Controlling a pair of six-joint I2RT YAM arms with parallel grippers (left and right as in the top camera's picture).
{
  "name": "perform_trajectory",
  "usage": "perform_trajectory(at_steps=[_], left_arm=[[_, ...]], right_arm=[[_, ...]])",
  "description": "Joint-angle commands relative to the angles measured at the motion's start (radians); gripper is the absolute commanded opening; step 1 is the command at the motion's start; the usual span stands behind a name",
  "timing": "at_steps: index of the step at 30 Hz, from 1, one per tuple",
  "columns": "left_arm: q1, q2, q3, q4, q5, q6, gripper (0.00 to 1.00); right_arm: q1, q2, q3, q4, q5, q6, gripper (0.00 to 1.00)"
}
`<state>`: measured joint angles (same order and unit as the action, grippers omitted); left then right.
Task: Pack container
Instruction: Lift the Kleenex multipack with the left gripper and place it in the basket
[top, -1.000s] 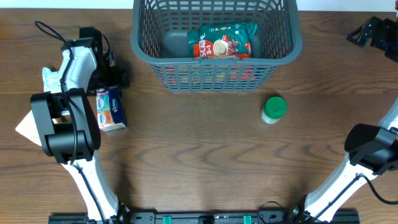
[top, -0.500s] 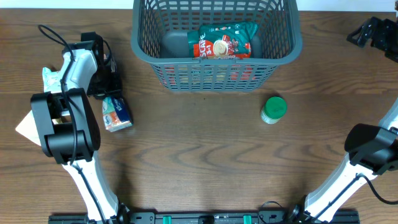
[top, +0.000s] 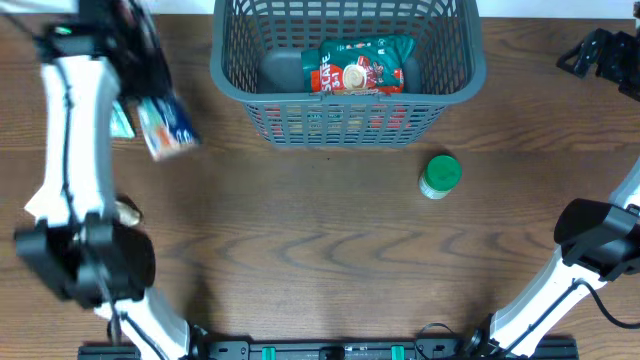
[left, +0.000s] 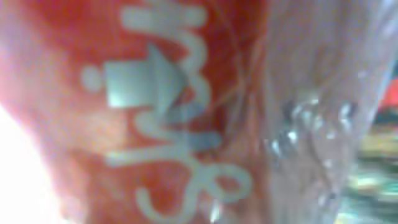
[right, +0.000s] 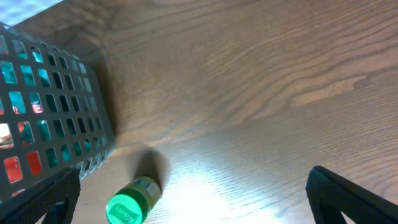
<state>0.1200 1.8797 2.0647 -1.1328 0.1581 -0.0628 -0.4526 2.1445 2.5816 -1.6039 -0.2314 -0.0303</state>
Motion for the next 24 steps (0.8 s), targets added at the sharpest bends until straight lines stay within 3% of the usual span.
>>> perform_trajectory(at_steps=[1, 5, 14, 17, 24], left_arm=[[-0.045, -0.088, 0.2, -0.008, 0.074, 0.071, 0.06], [-0.153, -0.089, 0.36, 0.008, 0.074, 0.292, 0.05], [-0.419, -0.045, 0.393, 0.214, 0.074, 1.172, 0.06], [-0.446, 0.003, 0.393, 0.274, 0.076, 1.267, 0.06], [-0.447, 0.168, 0.393, 0.331, 0.187, 1.267, 0.06]], right_arm=[[-0.004, 0.005, -0.003, -0.005, -0.001, -0.012, 0.99], [-0.004, 0.005, -0.003, -0.005, -0.001, -0.012, 0.99], [-0.004, 0.005, -0.003, -0.014, -0.002, -0.012, 0.99], [-0.004, 0.005, -0.003, -0.032, -0.005, -0.012, 0.99], [-0.004, 0.005, -0.003, -0.037, -0.007, -0.012, 0.99]])
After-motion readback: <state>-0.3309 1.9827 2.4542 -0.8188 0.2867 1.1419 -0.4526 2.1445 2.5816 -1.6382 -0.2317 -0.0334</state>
